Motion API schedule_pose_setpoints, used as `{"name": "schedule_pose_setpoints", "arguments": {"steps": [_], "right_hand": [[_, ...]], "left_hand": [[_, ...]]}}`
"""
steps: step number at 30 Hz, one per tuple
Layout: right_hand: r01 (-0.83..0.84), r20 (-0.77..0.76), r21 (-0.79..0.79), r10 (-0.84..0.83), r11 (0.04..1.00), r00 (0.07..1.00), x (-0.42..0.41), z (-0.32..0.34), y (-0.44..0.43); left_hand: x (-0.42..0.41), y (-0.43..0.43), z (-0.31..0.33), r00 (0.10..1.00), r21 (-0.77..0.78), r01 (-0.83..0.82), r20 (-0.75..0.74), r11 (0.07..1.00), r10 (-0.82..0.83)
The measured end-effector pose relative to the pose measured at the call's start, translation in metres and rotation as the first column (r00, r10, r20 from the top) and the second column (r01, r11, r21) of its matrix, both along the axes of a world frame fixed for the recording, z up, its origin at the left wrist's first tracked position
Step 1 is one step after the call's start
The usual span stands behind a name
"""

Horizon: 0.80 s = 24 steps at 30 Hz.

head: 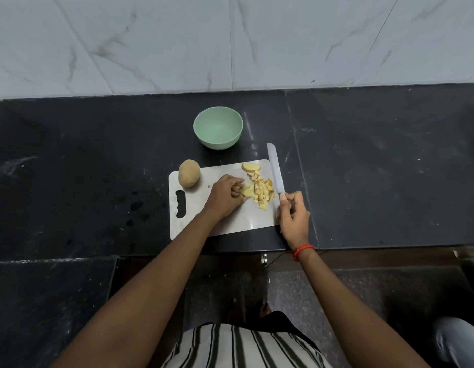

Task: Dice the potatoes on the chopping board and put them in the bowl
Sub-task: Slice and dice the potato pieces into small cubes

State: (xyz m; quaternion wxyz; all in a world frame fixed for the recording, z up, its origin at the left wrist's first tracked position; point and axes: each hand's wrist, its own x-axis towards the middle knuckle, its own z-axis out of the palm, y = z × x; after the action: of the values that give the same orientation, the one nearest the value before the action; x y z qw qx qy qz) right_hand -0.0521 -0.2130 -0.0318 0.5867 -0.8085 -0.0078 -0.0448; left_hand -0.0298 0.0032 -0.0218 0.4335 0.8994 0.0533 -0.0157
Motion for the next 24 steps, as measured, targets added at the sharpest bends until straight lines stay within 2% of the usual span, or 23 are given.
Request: {"name": "schedule_pose_setpoints", "arguments": {"steps": [4, 7, 10, 13, 17, 24], "right_hand": [[-0.012, 0.003, 0.001, 0.012, 1.000, 1.000, -0.001, 0.002, 0.001], [-0.012, -0.007, 0.006, 0.012, 1.000, 1.000, -0.001, 0.002, 0.000], [-0.011, -0.015, 0.009, 0.011, 1.000, 1.000, -0.002, 0.003, 0.000], [-0.007, -0.006, 0.008, 0.007, 1.000, 1.000, -0.002, 0.004, 0.001], [-0.012, 0.000, 0.009, 0.012, 1.000, 1.000, -0.003, 0.006, 0.001], [0.001, -0.012, 0.003, -0.001, 1.000, 1.000, -0.002, 0.006, 0.001]], "left_hand": [[0.003, -0.012, 0.005, 0.997, -0.083, 0.074, 0.002, 0.994, -0.074], [0.000, -0.004, 0.008, 0.994, -0.045, 0.099, 0.056, 0.994, -0.097], [-0.009, 0.015, 0.011, 0.998, 0.029, 0.020, 0.057, 0.999, -0.022], [-0.018, 0.033, 0.008, 0.999, 0.119, 0.014, -0.034, 0.993, -0.010], [-0.018, 0.030, 0.007, 0.995, 0.055, -0.028, -0.094, 0.998, 0.033], [-0.014, -0.021, 0.006, 0.988, -0.027, -0.152, 0.027, 0.988, 0.152]]}}
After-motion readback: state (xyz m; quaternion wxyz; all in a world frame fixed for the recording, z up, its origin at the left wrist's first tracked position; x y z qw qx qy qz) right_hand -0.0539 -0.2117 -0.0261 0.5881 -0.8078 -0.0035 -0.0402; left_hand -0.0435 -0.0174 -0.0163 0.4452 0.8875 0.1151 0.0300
